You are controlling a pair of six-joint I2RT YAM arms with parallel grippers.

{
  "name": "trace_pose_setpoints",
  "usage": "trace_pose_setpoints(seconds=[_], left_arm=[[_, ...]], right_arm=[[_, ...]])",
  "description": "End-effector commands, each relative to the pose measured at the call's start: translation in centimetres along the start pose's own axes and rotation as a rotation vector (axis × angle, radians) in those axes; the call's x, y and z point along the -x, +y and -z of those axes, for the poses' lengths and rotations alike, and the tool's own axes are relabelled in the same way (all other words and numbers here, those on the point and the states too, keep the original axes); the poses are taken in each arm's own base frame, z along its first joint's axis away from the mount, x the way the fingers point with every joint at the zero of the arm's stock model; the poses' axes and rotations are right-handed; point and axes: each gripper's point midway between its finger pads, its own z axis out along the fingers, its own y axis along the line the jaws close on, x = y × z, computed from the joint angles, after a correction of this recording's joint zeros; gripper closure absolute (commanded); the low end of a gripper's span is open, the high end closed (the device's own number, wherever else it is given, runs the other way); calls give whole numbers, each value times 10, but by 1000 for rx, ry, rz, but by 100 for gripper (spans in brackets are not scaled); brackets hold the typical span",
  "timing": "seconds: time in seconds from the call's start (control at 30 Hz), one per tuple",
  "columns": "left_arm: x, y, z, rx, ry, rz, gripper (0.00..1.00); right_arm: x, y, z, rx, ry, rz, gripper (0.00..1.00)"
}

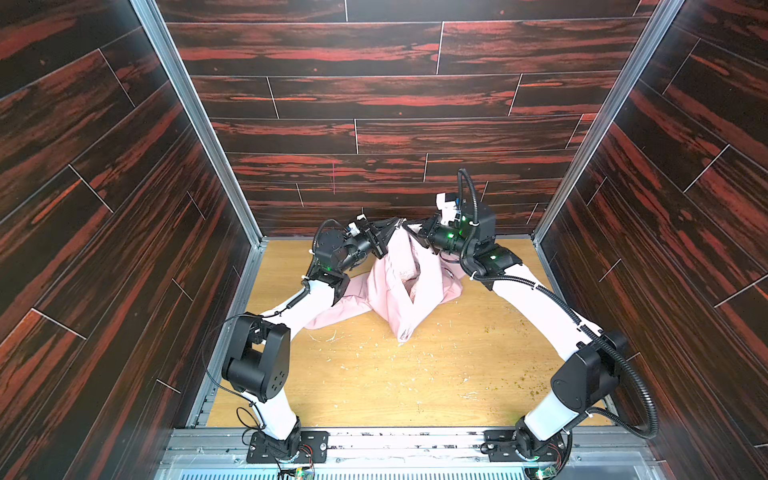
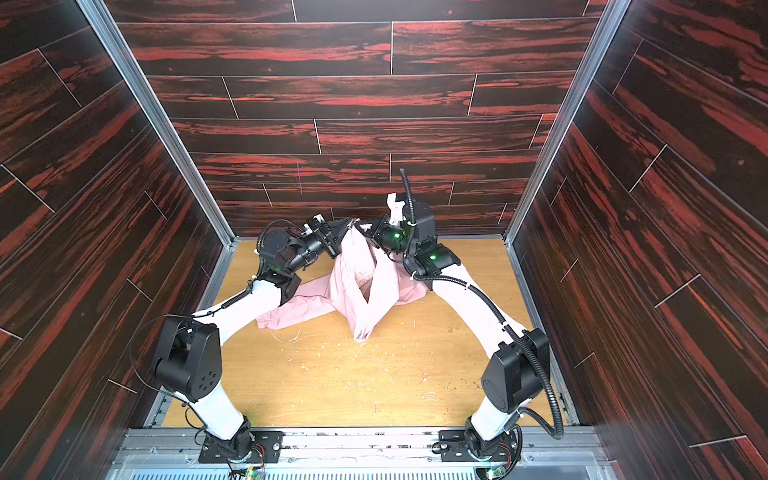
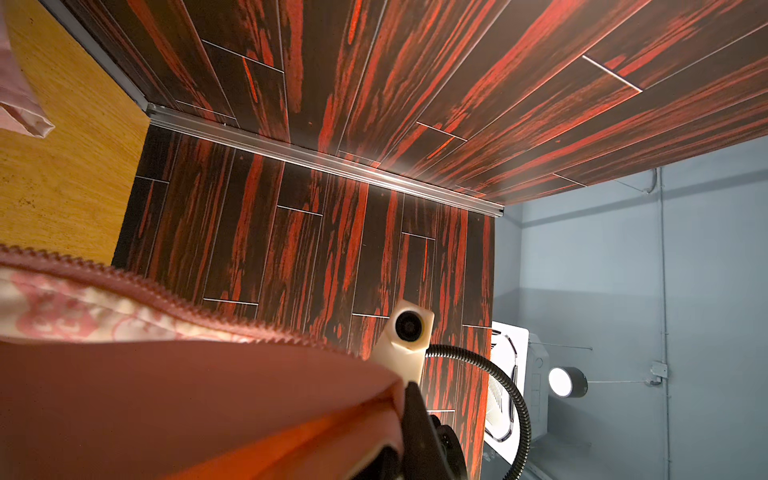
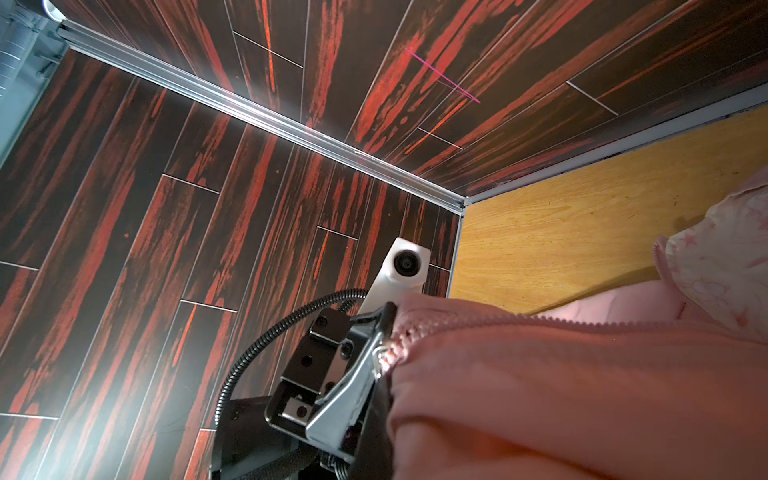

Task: Zip up the jacket
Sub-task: 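Lower both held zipper edges toward the table, moving toward the robot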

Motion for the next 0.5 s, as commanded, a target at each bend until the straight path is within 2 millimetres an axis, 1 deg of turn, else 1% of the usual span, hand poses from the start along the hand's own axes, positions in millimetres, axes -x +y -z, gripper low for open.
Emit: trace_pose_setpoints(seconds=[0.0,0.1,0.2,0.47], left_arm=[[46,-57,25,-179,-230,-73,100],[44,-34,31,-95,-225,-90,100],[43,-16,36,-40,-219,-100,100],[45,22,57,33,-262,-83,100]], right_arm=[[-101,-22,3,-6,429,-189,100],[-95,-30,4,14,430,-243,100],[-95,-37,4,19,434,-287,100],[-116,-68,6,-6,471,-438,100]])
